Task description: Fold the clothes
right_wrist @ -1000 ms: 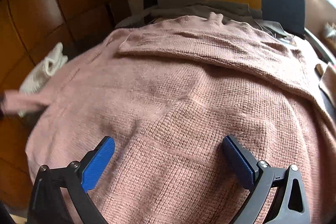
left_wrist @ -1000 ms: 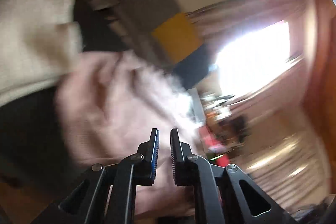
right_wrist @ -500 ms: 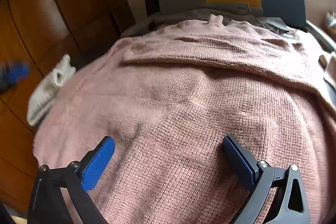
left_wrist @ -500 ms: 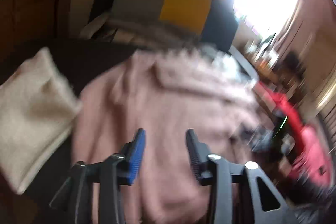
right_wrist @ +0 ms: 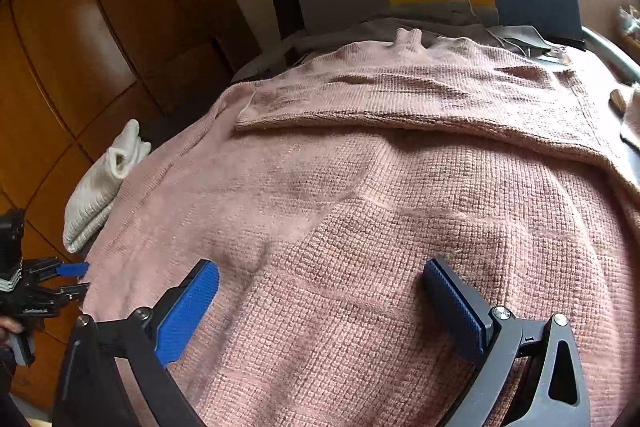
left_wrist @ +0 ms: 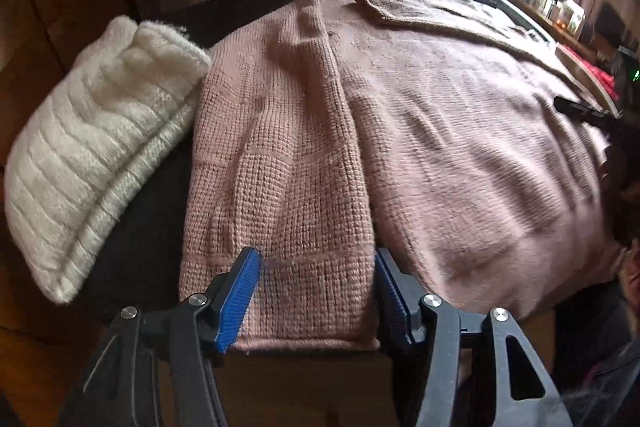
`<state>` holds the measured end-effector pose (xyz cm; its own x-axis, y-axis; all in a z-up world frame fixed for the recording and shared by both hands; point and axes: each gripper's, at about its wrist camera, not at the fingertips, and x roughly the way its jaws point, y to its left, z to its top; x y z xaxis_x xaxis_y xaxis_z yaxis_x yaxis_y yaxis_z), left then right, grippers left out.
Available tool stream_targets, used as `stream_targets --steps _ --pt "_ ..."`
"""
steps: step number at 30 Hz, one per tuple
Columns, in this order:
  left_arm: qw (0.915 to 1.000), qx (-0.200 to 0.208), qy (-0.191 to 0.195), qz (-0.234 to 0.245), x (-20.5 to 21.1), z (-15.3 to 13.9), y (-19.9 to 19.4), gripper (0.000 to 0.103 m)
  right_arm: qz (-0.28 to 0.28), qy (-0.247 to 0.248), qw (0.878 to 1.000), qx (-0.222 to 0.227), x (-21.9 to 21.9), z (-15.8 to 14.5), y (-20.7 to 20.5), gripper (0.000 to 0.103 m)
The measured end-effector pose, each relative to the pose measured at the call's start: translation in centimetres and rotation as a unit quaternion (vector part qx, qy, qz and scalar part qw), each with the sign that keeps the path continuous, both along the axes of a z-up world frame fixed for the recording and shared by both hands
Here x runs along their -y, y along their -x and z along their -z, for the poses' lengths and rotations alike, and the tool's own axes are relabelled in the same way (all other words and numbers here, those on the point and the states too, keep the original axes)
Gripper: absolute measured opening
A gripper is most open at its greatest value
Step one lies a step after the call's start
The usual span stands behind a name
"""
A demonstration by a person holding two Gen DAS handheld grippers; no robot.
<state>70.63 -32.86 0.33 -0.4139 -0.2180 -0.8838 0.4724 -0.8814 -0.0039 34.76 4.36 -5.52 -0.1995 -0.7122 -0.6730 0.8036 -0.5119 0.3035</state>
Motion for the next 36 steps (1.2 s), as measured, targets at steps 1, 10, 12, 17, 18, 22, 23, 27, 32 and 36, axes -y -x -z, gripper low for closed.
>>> stream_targets --steps 1,10,12,17,18,22,23,27,32,36 --pt "1.0 0.003 0.007 0.001 0.0 0.1 0.0 0.059 0.0 -0.001 1.0 -0.001 0.1 0.0 0.0 0.103" --pt "0.9979 -0.011 -0.047 -0.045 3.3 -0.2 -1.0 0.009 0.0 -0.056 0.997 -0.044 1.3 0.4 -1.0 0.103" --pt "0.9898 -0.052 -0.116 -0.064 5.2 -0.4 -1.8 0.009 0.0 -0.07 0.996 -0.055 1.6 0.5 -1.3 0.103" --pt "0.9488 -0.193 -0.238 -0.076 7.3 -3.0 -2.8 0.009 0.0 -0.106 0.991 -0.082 2.4 0.7 -2.0 0.103" --pt "0.9392 -0.218 -0.256 -0.069 7.3 -3.5 -2.6 0.009 0.0 -0.112 0.99 -0.087 2.6 0.7 -2.2 0.103" --pt "0.8972 -0.297 -0.325 -0.032 6.8 -5.3 1.0 0.009 0.0 -0.111 0.99 -0.091 2.4 0.7 -2.3 0.103" --pt "0.8906 -0.305 -0.337 -0.02 6.3 -5.6 2.4 0.009 0.0 -0.109 0.99 -0.089 2.3 0.7 -2.2 0.103" --pt "0.8793 -0.304 -0.366 0.021 3.9 -5.6 8.2 0.009 -0.001 -0.107 0.99 -0.089 2.4 0.6 -2.2 0.103" --pt "0.8935 -0.255 -0.367 0.043 1.2 -2.6 15.2 0.01 -0.002 -0.101 0.991 -0.085 2.3 0.6 -2.0 0.103" --pt "0.92 -0.172 -0.35 0.041 -0.3 0.1 17.8 0.023 -0.002 -0.1 0.991 -0.084 2.2 0.6 -2.1 0.103"
